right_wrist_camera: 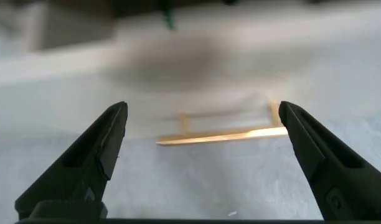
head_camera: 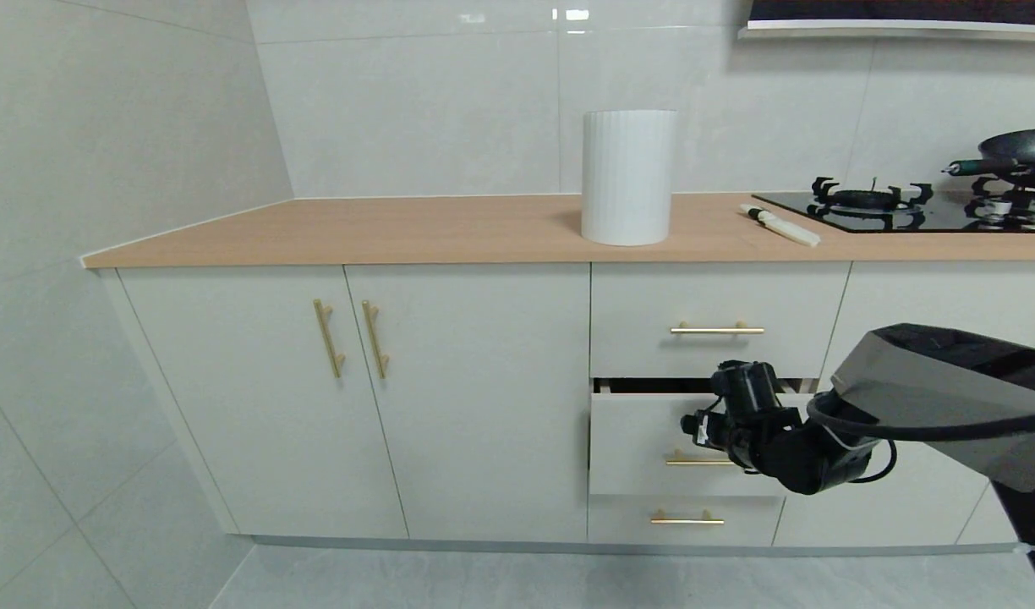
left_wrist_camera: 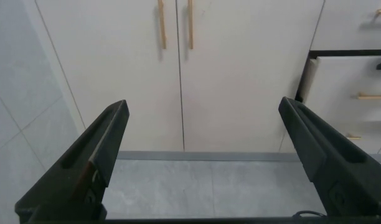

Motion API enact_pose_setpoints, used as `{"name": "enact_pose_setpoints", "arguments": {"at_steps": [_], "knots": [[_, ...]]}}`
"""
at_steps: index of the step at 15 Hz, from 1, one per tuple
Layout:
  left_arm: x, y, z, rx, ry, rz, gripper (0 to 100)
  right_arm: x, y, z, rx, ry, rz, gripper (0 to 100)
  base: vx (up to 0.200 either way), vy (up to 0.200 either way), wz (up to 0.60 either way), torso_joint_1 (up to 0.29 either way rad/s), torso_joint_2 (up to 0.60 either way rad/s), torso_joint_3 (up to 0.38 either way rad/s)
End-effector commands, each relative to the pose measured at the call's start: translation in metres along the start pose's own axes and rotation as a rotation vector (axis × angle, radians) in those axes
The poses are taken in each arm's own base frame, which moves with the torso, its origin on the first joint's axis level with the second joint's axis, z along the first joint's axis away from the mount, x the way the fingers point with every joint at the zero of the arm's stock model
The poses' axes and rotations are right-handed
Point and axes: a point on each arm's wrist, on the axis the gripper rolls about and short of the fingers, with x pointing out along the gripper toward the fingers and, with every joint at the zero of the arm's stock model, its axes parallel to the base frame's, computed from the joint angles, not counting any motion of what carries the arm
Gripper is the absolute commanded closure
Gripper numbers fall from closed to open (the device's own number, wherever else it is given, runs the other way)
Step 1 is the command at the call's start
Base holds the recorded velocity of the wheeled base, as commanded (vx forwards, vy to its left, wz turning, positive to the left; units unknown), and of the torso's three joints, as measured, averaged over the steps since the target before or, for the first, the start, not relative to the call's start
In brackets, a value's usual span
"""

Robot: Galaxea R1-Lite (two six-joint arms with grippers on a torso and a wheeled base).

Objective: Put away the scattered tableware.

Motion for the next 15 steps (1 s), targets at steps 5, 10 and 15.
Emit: {"name": "enact_pose_setpoints", "arguments": {"at_steps": [5,10,15], "knots": [[0.0,0.0,0.0,0.001,-0.001,0.0,0,0.045,-0.02,0.003,0.09,-0.042,-0.076,0,0.0,0.0,0.0,0.0,0.0,0.0],[0.0,0.0,0.0,0.001,-0.001,0.0,0,0.061,-0.031,0.019,0.191,-0.097,-0.088,0,0.0,0.0,0.0,0.0,0.0,0.0],[0.0,0.0,0.0,0.001,-0.001,0.0,0,0.064,-0.035,0.029,0.244,-0.101,-0.101,0,0.0,0.0,0.0,0.0,0.0,0.0]]}}
